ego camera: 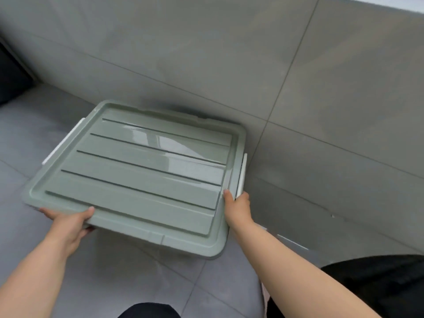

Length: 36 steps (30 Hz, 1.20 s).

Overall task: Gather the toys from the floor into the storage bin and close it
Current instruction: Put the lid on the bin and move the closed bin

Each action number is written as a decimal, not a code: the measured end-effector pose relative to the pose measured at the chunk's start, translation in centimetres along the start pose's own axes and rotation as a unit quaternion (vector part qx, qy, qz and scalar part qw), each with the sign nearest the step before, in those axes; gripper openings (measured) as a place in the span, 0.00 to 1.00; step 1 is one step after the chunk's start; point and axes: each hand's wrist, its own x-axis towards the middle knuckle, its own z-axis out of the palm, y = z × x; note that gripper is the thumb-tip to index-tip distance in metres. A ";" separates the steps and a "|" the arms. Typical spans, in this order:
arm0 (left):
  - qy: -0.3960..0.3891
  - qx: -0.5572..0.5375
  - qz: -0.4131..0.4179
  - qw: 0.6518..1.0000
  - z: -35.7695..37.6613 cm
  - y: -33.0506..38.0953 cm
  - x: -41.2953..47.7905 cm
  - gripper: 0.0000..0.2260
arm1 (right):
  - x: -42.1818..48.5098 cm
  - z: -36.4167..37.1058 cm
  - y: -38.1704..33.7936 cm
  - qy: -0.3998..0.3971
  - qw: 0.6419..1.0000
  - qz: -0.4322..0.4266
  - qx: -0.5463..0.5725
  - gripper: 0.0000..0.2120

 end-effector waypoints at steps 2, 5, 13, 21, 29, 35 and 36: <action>0.008 -0.013 0.021 1.000 0.3 0.5 -0.4 0.38 | -0.7 -0.3 0.9 0.012 1.000 0.009 0.016 0.29; -0.006 -0.036 0.042 0.998 1.6 0.7 -1.3 0.37 | -1.0 -0.8 2.0 0.034 0.998 0.018 0.057 0.27; -0.007 -0.056 0.059 0.997 3.5 0.2 1.5 0.23 | -1.3 -1.3 3.2 0.075 0.989 0.009 0.131 0.17; -0.017 -0.051 0.072 0.996 5.2 0.5 3.6 0.23 | 1.0 -1.3 1.6 0.100 0.993 -0.032 0.049 0.24; 0.004 -0.041 0.074 0.996 5.5 0.7 3.9 0.21 | 1.4 -1.6 1.2 0.063 0.998 -0.003 0.015 0.29; 0.059 0.000 0.085 0.995 6.0 -0.8 2.8 0.15 | 1.8 -2.5 1.0 0.028 0.999 0.021 -0.007 0.25; 0.055 -0.001 0.083 0.995 6.1 -1.2 2.6 0.16 | 1.9 -2.5 1.0 0.029 0.999 0.023 -0.005 0.25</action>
